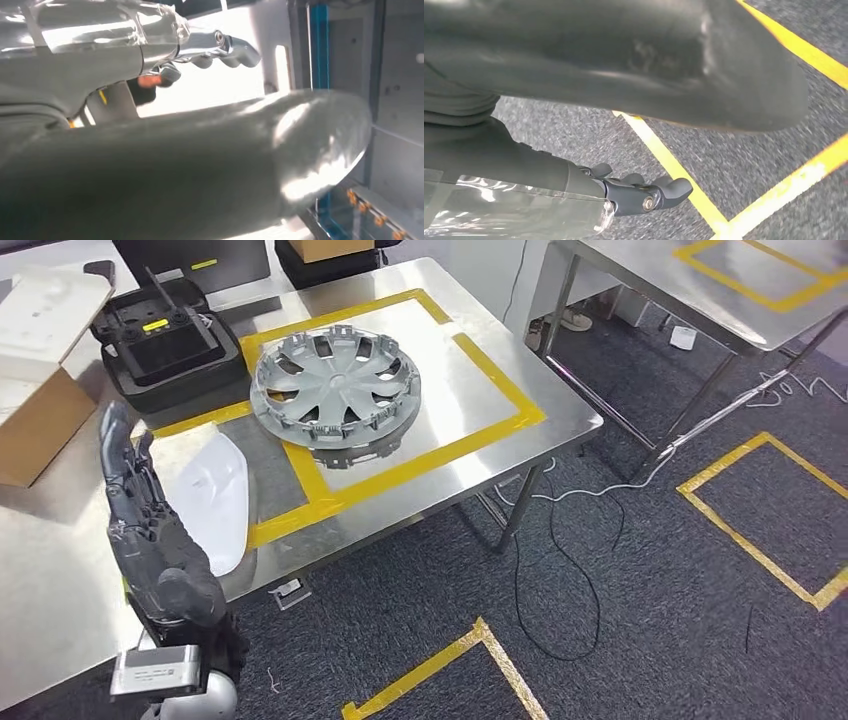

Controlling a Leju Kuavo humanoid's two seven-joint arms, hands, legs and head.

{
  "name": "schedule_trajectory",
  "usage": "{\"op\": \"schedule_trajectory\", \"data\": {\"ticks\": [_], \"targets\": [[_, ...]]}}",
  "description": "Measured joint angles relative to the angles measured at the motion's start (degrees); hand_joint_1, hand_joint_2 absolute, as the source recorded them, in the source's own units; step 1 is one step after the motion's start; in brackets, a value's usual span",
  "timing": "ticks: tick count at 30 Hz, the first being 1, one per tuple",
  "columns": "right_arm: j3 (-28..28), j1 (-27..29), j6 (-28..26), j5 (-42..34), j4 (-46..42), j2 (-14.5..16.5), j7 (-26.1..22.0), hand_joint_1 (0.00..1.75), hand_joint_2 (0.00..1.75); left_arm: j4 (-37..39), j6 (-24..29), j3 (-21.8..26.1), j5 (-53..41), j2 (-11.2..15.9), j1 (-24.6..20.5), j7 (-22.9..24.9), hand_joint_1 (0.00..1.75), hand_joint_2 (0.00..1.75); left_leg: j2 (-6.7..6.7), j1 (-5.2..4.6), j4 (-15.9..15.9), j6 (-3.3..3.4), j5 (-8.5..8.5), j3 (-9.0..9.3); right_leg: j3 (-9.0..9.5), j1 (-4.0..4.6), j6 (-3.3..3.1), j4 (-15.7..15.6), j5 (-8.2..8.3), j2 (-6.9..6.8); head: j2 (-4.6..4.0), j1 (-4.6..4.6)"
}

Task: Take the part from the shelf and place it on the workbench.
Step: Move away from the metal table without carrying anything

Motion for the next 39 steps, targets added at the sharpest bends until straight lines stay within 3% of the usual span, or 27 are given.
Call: {"op": "schedule_trajectory", "data": {"ticks": [2, 3, 6, 8, 10, 11, 13, 15, 17, 18, 19, 21, 22, 24, 26, 28, 31, 33, 34, 36, 37, 39], "targets": [[0.0, 0.1, 0.0, -0.1, 0.0, 0.0, -0.2, 0.0, 0.0, 0.0, 0.0, 0.0, 0.3, 0.0, 0.0, -0.1, 0.0, 0.0, 1.34, -0.08, 0.0, 0.02, -0.27, 0.15, -2.45, -0.26, 0.28, 4.2, -0.9, -0.39, 0.0, 0.01], [0.0, 0.2, -0.3, 0.0, 0.0, 0.0, -0.3, 0.0, 0.0, 0.0, 0.0, 0.0, 0.5, 0.0, -0.1, -0.2, 0.0, 0.0, 1.89, -0.09, 0.0, -0.07, -0.4, 0.26, -2.3, -0.31, 0.26, 3.6, 0.17, -0.51, 0.0, 0.01], [0.0, 0.4, -1.6, 0.4, 0.0, -0.1, -0.6, 0.0, 0.0, -0.1, 0.0, 0.0, 1.2, -0.5, -0.1, -0.5, 0.0, 0.0, 3.08, -0.18, 0.0, -0.59, -0.82, 0.76, 2.2, 0.01, -0.52, -5.8, 5.25, -1.63, 0.0, 0.01], [0.0, 0.5, -1.9, 0.0, 0.0, -0.4, -1.1, 0.0, 0.0, -0.1, 0.0, 0.1, 1.8, -0.7, -0.1, -0.3, 0.0, 0.0, 3.54, -0.22, -0.1, -1.08, -0.99, 0.93, 4.09, 0.52, -1.23, -9.6, 6.02, -2.43, 0.0, -0.02], [-0.1, 0.8, -1.9, -0.7, 0.0, -0.7, -1.4, 0.0, 0.0, -0.1, 0.0, 0.2, 2.3, -0.7, -0.1, -0.6, 0.0, 0.0, 3.88, -0.14, -0.5, -1.72, -1.03, 1.22, 4.28, 0.86, -1.85, -10.0, 5.82, -2.24, 0.0, -0.05], [-0.1, 1.1, -1.9, -1.1, 0.0, -0.8, -1.4, 0.0, 0.0, -0.1, 0.0, 0.2, 2.4, -0.7, -0.1, -0.9, 0.0, 0.0, 3.56, -0.04, -0.5, -2.04, -1.21, 1.45, 4.58, 0.85, -2.16, -10.5, 5.95, -2.06, 0.0, -0.06], [-0.2, 1.5, -1.9, -1.7, 0.0, -0.9, -1.2, 0.0, 0.0, -0.1, 0.0, 0.5, 2.4, -0.8, -0.1, -1.5, 0.0, 0.0, 1.57, 0.02, 1.7, -2.35, -2.91, 0.78, 5.39, 0.67, -2.85, -11.5, 6.3, -1.65, 0.0, -0.22], [-0.7, 1.6, -1.6, -2.4, 0.1, -0.9, -1.2, 0.0, 0.0, -0.1, 0.0, 1.0, 2.6, -1.0, 0.0, -2.0, 0.0, 0.0, -0.29, -0.04, 7.9, -2.32, -6.01, -2.33, 5.79, 0.65, -3.37, -11.9, 6.36, -1.03, 0.0, -0.41], [-1.1, 1.7, -1.2, -2.8, 0.1, -0.8, -1.3, 0.0, 0.0, -0.1, 0.0, 1.3, 2.7, -1.2, 0.1, -2.0, 0.0, 0.0, -0.43, -0.13, 13.0, -2.33, -7.31, -5.54, 5.85, 0.83, -3.61, -11.8, 6.21, -0.13, 0.0, -0.46], [-1.2, 1.8, -1.0, -3.0, 0.1, -0.8, -1.3, 0.0, 0.0, 0.0, 0.0, 1.5, 2.5, -1.2, 0.1, -1.8, 0.0, 0.0, -0.43, -0.14, 13.1, -2.32, -6.43, -5.99, 5.9, 0.89, -3.64, -11.7, 6.1, 0.36, 0.0, -0.45], [-1.3, 1.9, -0.9, -3.1, 0.1, -0.8, -1.4, 0.0, 0.0, 0.0, 0.0, 1.5, 2.2, -1.3, 0.2, -1.5, 0.0, 0.0, -0.56, -0.14, 11.2, -2.3, -4.56, -5.46, 5.96, 0.89, -3.58, -11.5, 5.94, 0.89, 0.0, -0.45], [-1.5, 2.1, -0.8, -3.6, 0.1, -0.6, -1.5, 0.0, 0.0, 0.0, 0.0, 1.6, 2.1, -1.4, 0.1, -1.1, 0.0, 0.0, -2.1, -0.01, 5.0, -2.15, -0.64, -2.88, 5.94, 0.85, -3.19, -10.8, 5.39, 1.92, 0.0, -0.46], [-1.6, 2.1, -0.7, -3.8, 0.1, -0.6, -1.7, 0.0, 0.0, 0.0, 0.0, 1.6, 2.4, -1.5, 0.2, -1.0, 0.0, 0.0, -3.03, 0.08, 2.5, -2.02, 0.31, -1.76, 5.77, 0.81, -2.89, -10.3, 5.08, 2.42, 0.0, -0.44], [-2.0, 2.2, -0.5, -4.2, 0.1, -0.5, -1.9, 0.0, 0.0, 0.0, 0.0, 1.6, 3.1, -1.7, 0.3, -1.1, 0.0, 0.0, -4.05, 0.0, 0.7, -1.65, 0.19, -0.94, 5.35, 0.61, -2.22, -9.8, 4.81, 3.27, 0.0, -0.4], [-2.4, 2.4, -0.3, -4.5, 0.1, -0.4, -2.0, 0.0, 0.0, 0.0, 0.0, 1.7, 3.5, -1.9, 0.3, -1.5, 0.0, 0.0, -3.1, -0.11, 0.2, -1.06, 0.24, -0.62, 5.16, 0.33, -1.62, -9.8, 4.79, 3.91, 0.0, -0.44], [-2.6, 2.5, -0.2, -4.8, 0.1, -0.2, -1.9, 0.0, 0.0, 0.0, 0.0, 1.8, 3.7, -2.1, 0.3, -1.8, 0.0, 0.0, -1.82, 0.01, -0.3, -0.52, 0.3, -0.11, 4.18, 0.31, -0.98, -7.8, 3.58, 2.73, 0.0, -0.25], [-2.9, 2.4, -0.1, -5.2, 0.1, -0.1, -1.7, 0.0, 0.0, 0.1, 0.0, 1.8, 3.4, -2.3, 0.2, -1.6, 0.0, 0.0, 0.29, -0.14, -0.5, -0.05, -0.01, 0.34, -0.73, -0.08, -0.06, 1.2, -0.29, 0.2, 0.0, -0.01], [-3.1, 2.8, 0.0, -5.2, 0.1, 0.0, -1.4, 0.0, 0.0, 0.3, 0.0, 1.8, 2.8, -2.3, 0.1, -1.0, 0.0, 0.0, 1.41, -0.25, -0.5, -0.05, -0.32, 0.63, -2.57, -0.33, 0.2, 3.9, -0.13, -0.31, 0.0, -0.01], [-3.1, 3.0, 0.1, -5.2, 0.1, 0.0, -1.3, 0.0, 0.0, 0.3, 0.0, 1.8, 2.6, -2.3, 0.0, -0.6, 0.0, 0.0, 1.84, -0.27, -0.5, -0.14, -0.5, 0.84, -2.01, -0.38, 0.17, 2.5, 1.34, -0.5, 0.0, -0.01], [-3.3, 3.2, 0.3, -5.1, 0.2, 0.1, -1.3, 0.0, 0.0, 0.4, 0.0, 1.8, 2.2, -2.3, -0.2, -0.1, 0.0, 0.0, 2.56, -0.3, -0.5, -0.46, -0.86, 1.34, 1.17, -0.22, -0.23, -4.0, 4.94, -1.4, 0.0, -0.01], [-3.3, 3.1, 0.4, -5.0, 0.2, 0.1, -1.3, 0.0, 0.0, 0.4, 0.0, 1.8, 2.1, -2.3, -0.2, 0.0, 0.0, 0.0, 2.86, -0.36, -0.5, -0.7, -1.04, 1.49, 2.65, -0.01, -0.55, -7.0, 5.94, -1.95, 0.0, -0.03], [-3.3, 3.0, 0.6, -5.0, 0.2, 0.1, -1.3, 0.0, 0.0, 0.4, 0.0, 1.7, 1.9, -2.3, -0.3, 0.2, 0.0, 0.0, 3.33, -0.42, -0.6, -1.27, -1.26, 1.67, 3.93, 0.49, -1.22, -9.7, 6.1, -2.61, 0.0, -0.08]]}}
